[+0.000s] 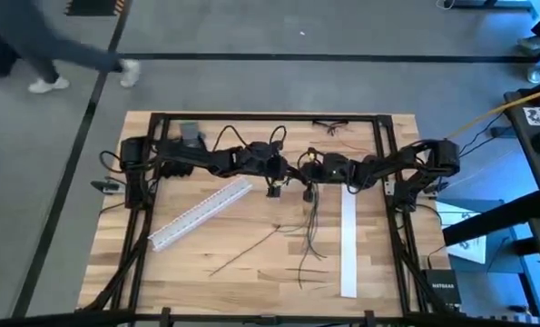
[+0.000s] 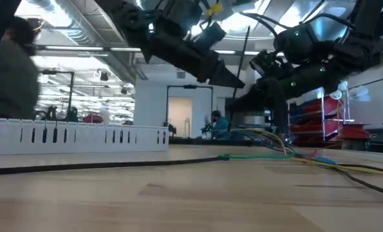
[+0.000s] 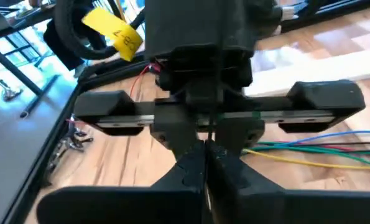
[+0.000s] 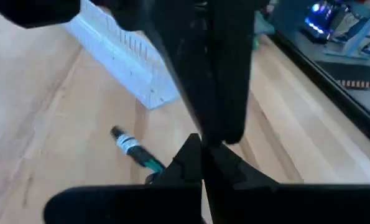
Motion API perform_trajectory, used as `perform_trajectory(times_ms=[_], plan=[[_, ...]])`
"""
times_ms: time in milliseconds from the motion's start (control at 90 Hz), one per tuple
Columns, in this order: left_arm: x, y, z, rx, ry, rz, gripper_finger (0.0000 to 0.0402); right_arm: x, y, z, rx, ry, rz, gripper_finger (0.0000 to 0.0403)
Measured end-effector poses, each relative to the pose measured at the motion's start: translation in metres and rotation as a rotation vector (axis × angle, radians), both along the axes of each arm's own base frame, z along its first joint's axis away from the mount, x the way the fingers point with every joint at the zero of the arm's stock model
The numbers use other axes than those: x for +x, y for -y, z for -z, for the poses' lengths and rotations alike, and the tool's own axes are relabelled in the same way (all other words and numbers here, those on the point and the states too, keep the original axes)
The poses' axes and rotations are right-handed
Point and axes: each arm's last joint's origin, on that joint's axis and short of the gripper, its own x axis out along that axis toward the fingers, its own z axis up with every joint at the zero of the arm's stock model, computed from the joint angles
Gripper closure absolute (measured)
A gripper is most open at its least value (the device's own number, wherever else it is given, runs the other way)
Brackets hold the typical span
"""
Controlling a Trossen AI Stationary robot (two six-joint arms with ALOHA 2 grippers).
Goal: Ziptie cables
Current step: Wrap the top black zip tie on the colored cables
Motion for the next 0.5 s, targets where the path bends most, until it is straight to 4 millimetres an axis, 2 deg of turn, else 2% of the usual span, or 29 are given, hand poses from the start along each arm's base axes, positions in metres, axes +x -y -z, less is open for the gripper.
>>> perform_trajectory(times_ms=[344,500], plan=[[-0.004,-0.01,-0.009,0.005,0.039,-0.021,0.0401,0.001,0.0,0.034,0.036,-0.154,-0.005,0.0402],[-0.006,-0.015,-0.019,0.004,0.074,-0.038,0.0401,0.004,0.001,0.037,0.051,-0.168,0.001,0.0402]])
